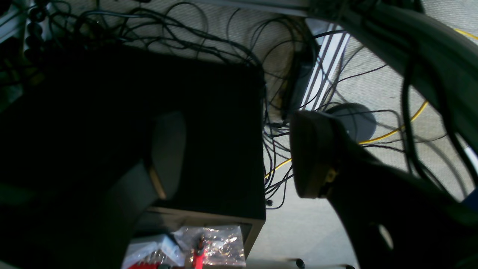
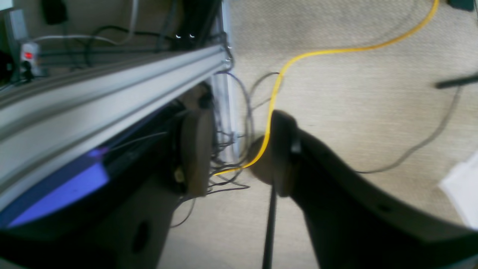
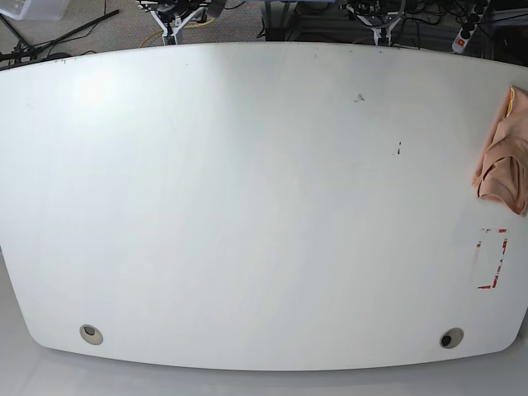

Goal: Fold the T-shirt properly

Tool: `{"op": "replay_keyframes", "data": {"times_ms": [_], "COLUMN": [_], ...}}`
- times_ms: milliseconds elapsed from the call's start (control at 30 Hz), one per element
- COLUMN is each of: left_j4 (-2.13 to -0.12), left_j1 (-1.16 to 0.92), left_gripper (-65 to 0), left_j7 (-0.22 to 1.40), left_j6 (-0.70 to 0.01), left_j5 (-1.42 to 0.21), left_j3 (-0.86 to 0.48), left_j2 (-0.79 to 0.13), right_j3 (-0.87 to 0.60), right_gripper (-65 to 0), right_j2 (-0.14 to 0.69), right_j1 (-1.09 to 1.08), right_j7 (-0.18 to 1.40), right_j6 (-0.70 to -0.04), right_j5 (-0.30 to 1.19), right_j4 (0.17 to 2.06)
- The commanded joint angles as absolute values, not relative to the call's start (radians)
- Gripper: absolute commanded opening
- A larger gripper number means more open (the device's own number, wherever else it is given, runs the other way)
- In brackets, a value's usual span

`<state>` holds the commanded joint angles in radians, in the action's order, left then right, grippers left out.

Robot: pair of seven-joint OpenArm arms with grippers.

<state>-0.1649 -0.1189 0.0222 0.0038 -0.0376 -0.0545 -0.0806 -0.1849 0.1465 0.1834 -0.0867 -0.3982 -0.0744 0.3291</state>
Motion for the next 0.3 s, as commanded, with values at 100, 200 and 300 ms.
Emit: {"op": "replay_keyframes", "data": {"times_ms": [100,200,300], "left_j4": [-0.165,-0.170,-0.170], "left_j1": [-0.119,-0.119,-0.119], "left_gripper": [-25.0,-25.0,-25.0], "left_j7": [0.022,0.022,0.021], "left_j6": [0.004,0.004,0.004], "left_j5": [-0.038,-0.038,-0.038], "left_j3": [-0.054,-0.054,-0.054], "left_j2": [-0.081,-0.081,-0.079], "right_j3": [-0.185,-0.185,-0.185], "right_gripper": [-40.4,-40.4,-40.4], "right_j2": [0.143,0.143,0.143], "right_j1": [0.171,0.170,0.166], "right_j7": [-0.079,-0.079,-0.079], "right_j6": [-0.398,-0.398,-0.397], "right_j5": [-0.074,-0.074,-0.074], "right_j4": [0.329,0.328,0.328]}}
